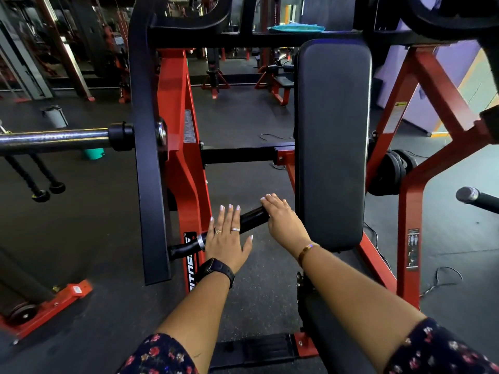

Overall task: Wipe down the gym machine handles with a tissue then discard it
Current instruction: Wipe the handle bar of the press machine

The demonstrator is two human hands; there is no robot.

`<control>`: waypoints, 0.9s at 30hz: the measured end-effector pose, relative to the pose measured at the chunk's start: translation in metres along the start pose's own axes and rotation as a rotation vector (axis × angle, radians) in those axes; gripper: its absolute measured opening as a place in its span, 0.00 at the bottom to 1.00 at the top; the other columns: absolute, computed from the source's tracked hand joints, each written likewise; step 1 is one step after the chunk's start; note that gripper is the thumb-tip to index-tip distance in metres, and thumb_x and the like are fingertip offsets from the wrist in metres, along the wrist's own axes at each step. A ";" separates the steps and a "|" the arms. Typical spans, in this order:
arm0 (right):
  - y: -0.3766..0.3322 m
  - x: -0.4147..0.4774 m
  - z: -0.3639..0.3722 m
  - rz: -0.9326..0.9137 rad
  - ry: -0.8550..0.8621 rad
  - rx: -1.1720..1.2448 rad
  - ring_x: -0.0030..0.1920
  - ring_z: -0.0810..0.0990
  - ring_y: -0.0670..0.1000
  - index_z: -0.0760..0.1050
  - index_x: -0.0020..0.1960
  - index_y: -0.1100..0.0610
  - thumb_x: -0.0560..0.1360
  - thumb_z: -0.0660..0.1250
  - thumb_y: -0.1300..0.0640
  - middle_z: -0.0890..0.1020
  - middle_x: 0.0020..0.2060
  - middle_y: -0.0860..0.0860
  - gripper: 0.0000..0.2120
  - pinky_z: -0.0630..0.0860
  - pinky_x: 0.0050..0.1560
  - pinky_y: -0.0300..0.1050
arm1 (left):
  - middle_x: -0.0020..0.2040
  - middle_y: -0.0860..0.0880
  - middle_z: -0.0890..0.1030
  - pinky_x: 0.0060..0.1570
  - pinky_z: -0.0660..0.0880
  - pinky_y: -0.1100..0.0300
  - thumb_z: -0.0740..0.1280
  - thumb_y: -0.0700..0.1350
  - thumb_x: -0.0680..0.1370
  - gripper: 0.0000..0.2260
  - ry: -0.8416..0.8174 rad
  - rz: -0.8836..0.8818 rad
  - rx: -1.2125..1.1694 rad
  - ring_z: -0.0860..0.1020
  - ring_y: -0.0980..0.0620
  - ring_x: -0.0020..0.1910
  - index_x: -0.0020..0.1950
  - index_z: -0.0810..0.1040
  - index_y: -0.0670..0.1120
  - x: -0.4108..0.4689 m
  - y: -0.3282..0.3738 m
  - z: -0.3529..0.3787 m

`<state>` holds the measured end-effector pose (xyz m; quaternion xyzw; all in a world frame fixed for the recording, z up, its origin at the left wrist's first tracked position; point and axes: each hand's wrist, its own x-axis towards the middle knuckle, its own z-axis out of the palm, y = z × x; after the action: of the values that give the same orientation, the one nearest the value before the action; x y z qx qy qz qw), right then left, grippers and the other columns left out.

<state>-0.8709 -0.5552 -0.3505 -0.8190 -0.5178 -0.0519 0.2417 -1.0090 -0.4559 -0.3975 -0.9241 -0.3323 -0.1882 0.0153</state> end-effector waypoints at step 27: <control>-0.024 -0.003 -0.010 0.633 0.183 0.920 0.53 0.79 0.47 0.77 0.64 0.51 0.78 0.60 0.63 0.81 0.50 0.44 0.18 0.75 0.40 0.31 | 0.77 0.46 0.63 0.75 0.52 0.50 0.48 0.61 0.77 0.33 -0.021 -0.008 0.002 0.53 0.50 0.76 0.77 0.53 0.45 -0.010 -0.013 -0.001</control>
<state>-0.8917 -0.5536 -0.3341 -0.7369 -0.1930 0.1830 0.6214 -1.0243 -0.4518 -0.4012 -0.9247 -0.3364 -0.1781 0.0118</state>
